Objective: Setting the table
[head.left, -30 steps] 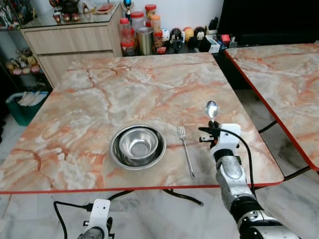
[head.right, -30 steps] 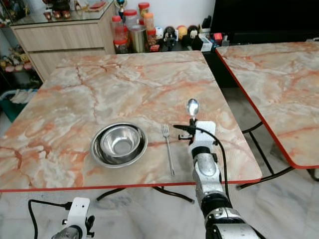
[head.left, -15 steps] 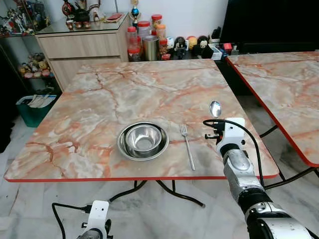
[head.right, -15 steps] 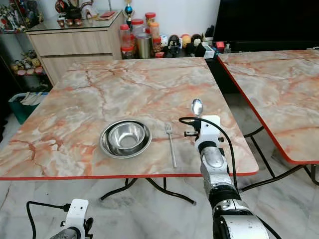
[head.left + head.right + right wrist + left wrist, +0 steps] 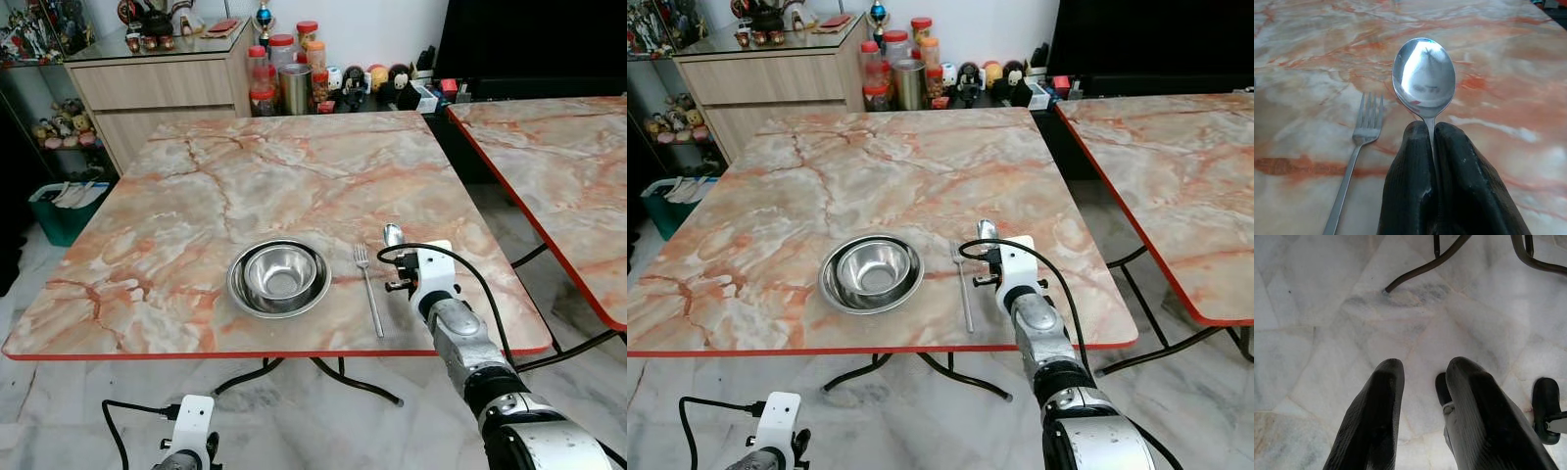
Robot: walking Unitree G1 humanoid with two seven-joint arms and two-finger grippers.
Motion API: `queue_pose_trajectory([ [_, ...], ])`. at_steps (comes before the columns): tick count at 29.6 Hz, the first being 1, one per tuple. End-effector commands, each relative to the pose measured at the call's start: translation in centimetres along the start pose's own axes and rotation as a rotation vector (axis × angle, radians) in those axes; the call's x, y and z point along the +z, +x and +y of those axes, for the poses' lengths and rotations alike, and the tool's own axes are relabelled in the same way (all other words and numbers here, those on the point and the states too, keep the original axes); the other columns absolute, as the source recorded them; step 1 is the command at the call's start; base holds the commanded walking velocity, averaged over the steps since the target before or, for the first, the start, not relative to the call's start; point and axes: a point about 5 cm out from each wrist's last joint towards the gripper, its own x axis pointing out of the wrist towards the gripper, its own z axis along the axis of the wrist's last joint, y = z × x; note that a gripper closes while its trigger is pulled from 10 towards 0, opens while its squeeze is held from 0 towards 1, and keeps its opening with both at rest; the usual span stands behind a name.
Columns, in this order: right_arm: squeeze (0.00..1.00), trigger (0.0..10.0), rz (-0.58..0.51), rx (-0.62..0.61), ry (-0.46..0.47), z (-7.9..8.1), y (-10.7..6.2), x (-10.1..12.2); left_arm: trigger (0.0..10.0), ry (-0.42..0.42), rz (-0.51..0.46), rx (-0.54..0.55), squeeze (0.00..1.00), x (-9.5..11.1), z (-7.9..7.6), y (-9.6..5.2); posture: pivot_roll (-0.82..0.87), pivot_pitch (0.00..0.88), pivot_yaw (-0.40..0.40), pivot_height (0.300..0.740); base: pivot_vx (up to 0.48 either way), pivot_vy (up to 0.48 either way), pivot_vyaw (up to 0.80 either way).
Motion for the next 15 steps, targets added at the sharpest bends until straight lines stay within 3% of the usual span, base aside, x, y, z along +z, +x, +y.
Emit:
queue_pose_trajectory([
  [1,0.0,10.0,0.002,-0.009,-0.016,0.3,0.3,0.5,10.0,-0.007,0.018,0.006,0.0,-0.4,0.3,-0.1,-0.04,0.011,0.033,0.736,0.0,0.0,0.0],
  [15,0.0,10.0,0.038,-0.019,0.019,1.6,0.2,-0.7,10.0,-0.007,0.022,0.005,0.0,-0.5,0.4,-0.1,-0.04,0.015,0.032,0.736,0.0,0.0,0.0],
])
